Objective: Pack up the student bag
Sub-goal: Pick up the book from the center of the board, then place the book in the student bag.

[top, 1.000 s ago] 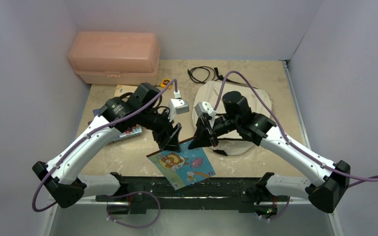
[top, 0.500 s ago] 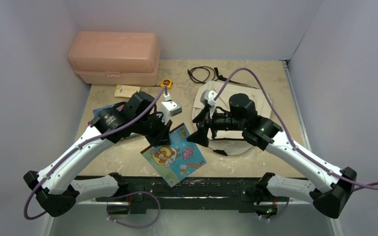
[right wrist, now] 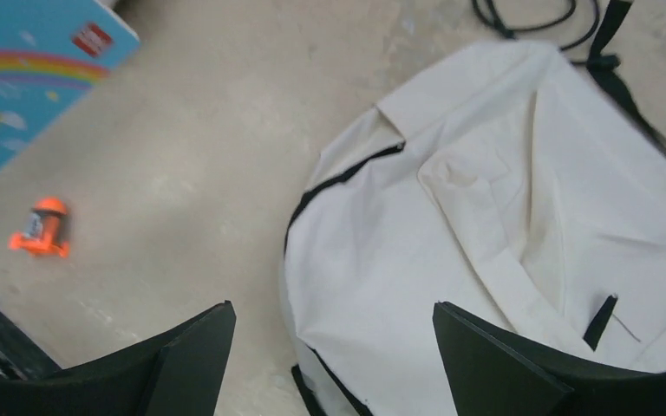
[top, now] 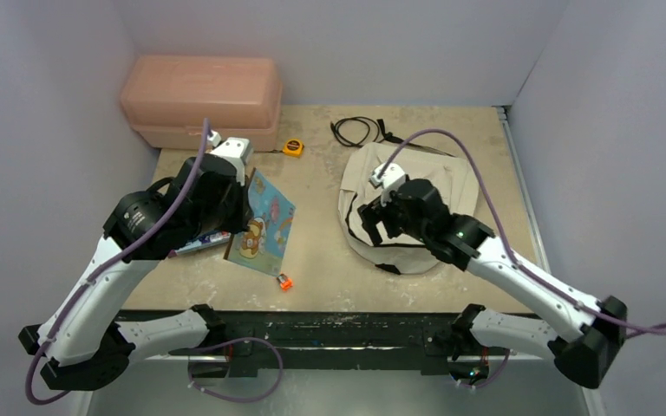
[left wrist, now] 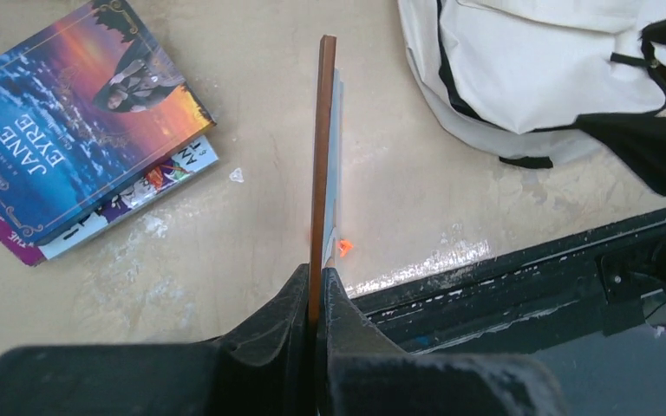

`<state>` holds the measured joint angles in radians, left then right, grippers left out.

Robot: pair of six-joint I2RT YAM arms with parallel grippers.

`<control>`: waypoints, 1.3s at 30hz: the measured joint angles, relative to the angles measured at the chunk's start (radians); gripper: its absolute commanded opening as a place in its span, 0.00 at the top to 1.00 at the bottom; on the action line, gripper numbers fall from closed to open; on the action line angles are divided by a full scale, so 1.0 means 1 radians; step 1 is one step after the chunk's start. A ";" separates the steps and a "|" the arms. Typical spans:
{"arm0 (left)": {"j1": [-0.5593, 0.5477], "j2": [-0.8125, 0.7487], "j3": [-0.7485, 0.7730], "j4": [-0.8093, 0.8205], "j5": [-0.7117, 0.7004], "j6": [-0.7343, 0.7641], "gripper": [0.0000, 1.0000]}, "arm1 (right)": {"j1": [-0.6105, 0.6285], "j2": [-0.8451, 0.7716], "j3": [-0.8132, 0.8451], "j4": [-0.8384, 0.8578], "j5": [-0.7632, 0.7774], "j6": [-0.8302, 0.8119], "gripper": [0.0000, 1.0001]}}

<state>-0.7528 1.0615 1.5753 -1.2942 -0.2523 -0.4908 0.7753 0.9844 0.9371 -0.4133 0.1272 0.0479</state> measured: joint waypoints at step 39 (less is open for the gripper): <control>0.005 -0.097 -0.038 -0.024 0.006 -0.131 1.00 | 0.172 0.623 0.124 -0.070 0.483 0.029 0.39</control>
<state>-0.7483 0.9646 1.5375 -1.3182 -0.2459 -0.6220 0.9474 1.6070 1.0611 -0.4835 0.6102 0.0765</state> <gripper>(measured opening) 0.012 0.641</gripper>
